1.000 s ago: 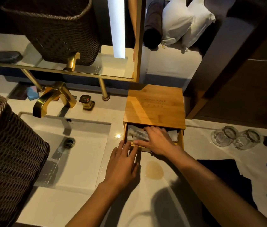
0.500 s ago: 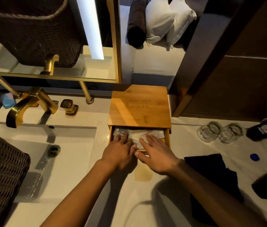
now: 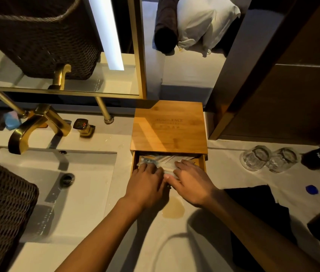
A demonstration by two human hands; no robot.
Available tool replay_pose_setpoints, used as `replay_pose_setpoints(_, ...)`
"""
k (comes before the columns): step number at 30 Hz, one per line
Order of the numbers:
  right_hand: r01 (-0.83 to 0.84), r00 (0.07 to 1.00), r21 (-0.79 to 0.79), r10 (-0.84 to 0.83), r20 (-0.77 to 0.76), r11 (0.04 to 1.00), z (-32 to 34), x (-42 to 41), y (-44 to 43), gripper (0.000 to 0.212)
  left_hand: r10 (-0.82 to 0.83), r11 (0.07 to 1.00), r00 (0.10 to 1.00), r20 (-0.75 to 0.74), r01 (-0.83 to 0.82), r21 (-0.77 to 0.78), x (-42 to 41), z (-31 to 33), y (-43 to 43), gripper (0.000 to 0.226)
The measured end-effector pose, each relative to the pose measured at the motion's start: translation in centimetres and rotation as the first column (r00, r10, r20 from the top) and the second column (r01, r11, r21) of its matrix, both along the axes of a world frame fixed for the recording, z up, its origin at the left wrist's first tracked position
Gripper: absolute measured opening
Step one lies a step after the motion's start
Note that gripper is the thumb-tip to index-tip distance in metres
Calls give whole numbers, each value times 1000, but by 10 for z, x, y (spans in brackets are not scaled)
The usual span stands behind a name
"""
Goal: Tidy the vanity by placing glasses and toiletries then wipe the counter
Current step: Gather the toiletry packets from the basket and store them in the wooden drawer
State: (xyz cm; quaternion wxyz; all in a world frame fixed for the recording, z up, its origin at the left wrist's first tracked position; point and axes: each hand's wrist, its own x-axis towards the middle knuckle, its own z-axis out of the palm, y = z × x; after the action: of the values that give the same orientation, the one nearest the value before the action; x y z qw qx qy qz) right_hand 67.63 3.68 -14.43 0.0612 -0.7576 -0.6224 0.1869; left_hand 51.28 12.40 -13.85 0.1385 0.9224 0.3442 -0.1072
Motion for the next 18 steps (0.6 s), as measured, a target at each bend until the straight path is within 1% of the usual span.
replay_pose_setpoints(2,15,997,-2,-15,-73,1000,-2,4,4,69,2,1000,1000,20,-1,-13,1,-1,5,52)
replay_pose_setpoints(4,-15,992,-86,4,-126,996,-6,9,7,74,4,998,1000,-16,-6,-69,5,-3,7,55)
replay_pose_setpoints(6,-43,995,-172,26,-98,984,-11,11,10,82,21,996,998,-60,-26,-89,7,-4,6,57)
replay_pose_setpoints(7,-40,997,-190,27,-69,981,-13,11,12,85,29,997,997,-73,-35,-74,7,-5,5,58)
replay_pose_setpoints(11,56,998,-179,-62,-27,982,-15,9,26,88,46,999,996,-71,-46,-1,10,-3,5,52)
replay_pose_setpoints(15,117,989,-192,-131,-66,974,-15,4,40,88,39,998,999,-34,-41,-46,10,-3,4,52)
replay_pose_setpoints(18,128,990,-162,-136,-36,978,-14,-3,37,89,45,996,999,-14,-46,-82,7,-6,5,59)
